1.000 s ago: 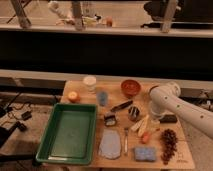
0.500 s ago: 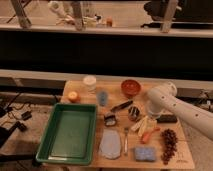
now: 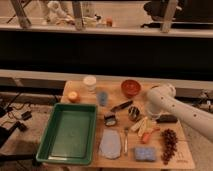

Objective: Place banana in purple bowl

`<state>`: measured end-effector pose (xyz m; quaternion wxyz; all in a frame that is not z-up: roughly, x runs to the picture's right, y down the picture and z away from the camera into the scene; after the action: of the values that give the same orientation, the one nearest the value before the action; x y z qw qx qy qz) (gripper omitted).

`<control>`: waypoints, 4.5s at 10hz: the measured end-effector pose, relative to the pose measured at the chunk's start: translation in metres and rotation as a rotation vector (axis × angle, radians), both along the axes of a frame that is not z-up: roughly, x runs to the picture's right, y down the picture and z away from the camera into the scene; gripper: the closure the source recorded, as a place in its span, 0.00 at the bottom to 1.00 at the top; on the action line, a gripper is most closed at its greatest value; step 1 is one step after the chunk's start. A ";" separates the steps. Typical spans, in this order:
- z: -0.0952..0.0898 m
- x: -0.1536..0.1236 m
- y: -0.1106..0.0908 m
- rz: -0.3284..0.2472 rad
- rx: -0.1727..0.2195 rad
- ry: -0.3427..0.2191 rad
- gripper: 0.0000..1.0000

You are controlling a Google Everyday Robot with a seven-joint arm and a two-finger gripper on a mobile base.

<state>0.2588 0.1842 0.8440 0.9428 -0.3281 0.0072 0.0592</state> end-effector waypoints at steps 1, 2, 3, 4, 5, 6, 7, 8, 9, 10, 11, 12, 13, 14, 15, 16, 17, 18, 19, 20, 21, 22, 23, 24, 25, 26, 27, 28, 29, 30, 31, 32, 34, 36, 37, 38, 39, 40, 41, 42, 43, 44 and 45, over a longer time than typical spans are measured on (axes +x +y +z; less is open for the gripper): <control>0.001 -0.001 0.002 0.001 -0.003 -0.002 0.20; 0.002 -0.003 0.003 0.001 -0.008 -0.005 0.20; 0.003 -0.006 0.004 -0.001 -0.014 -0.008 0.20; 0.004 -0.008 0.005 -0.003 -0.017 -0.012 0.20; 0.004 -0.009 0.005 -0.004 -0.018 -0.014 0.20; 0.005 -0.009 0.005 -0.004 -0.018 -0.015 0.20; 0.005 -0.009 0.004 -0.003 -0.017 -0.014 0.20; 0.005 -0.008 0.001 -0.001 -0.015 -0.007 0.20; 0.006 -0.007 -0.002 0.001 -0.012 0.010 0.20; 0.006 -0.008 -0.005 0.008 -0.012 0.033 0.20; 0.007 -0.008 -0.007 0.014 -0.011 0.061 0.20; 0.008 -0.007 -0.007 0.020 -0.012 0.080 0.20; 0.009 -0.005 -0.007 0.029 -0.015 0.103 0.20; 0.009 -0.004 -0.006 0.036 -0.018 0.118 0.20; 0.010 -0.004 -0.004 0.042 -0.022 0.125 0.20; 0.011 -0.004 -0.002 0.048 -0.026 0.131 0.20; 0.011 -0.003 0.000 0.052 -0.031 0.135 0.20; 0.012 -0.004 0.003 0.059 -0.036 0.133 0.20; 0.011 -0.005 0.005 0.068 -0.042 0.130 0.20; 0.011 -0.005 0.006 0.086 -0.049 0.115 0.20; 0.011 -0.006 0.007 0.095 -0.052 0.107 0.20; 0.012 -0.006 0.006 0.111 -0.056 0.094 0.20; 0.012 -0.006 0.006 0.128 -0.064 0.082 0.20; 0.013 -0.005 0.007 0.151 -0.079 0.068 0.20; 0.014 -0.005 0.007 0.171 -0.092 0.054 0.20; 0.016 -0.004 0.008 0.193 -0.106 0.039 0.20; 0.017 -0.003 0.008 0.203 -0.112 0.031 0.20; 0.018 -0.002 0.009 0.213 -0.116 0.021 0.20; 0.018 -0.002 0.010 0.219 -0.117 0.004 0.20; 0.017 -0.002 0.012 0.222 -0.118 -0.011 0.20; 0.017 -0.002 0.012 0.228 -0.112 -0.026 0.23; 0.017 -0.003 0.012 0.235 -0.103 -0.051 0.34; 0.016 -0.002 0.012 0.248 -0.096 -0.067 0.52; 0.015 -0.005 0.011 0.241 -0.094 -0.073 0.74; 0.015 -0.005 0.011 0.240 -0.093 -0.072 0.82; 0.014 -0.004 0.010 0.240 -0.092 -0.072 0.92; 0.014 -0.004 0.010 0.239 -0.090 -0.074 0.98; 0.012 -0.005 0.005 0.239 -0.084 -0.076 1.00; 0.007 -0.002 -0.003 0.241 -0.070 -0.074 1.00; 0.004 0.003 -0.012 0.242 -0.048 -0.069 1.00; 0.002 0.006 -0.019 0.240 -0.030 -0.063 1.00; 0.000 0.009 -0.024 0.236 -0.016 -0.058 1.00; -0.001 0.012 -0.029 0.230 -0.001 -0.053 1.00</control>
<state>0.2704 0.1551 0.8434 0.9294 -0.3288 -0.0553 0.1583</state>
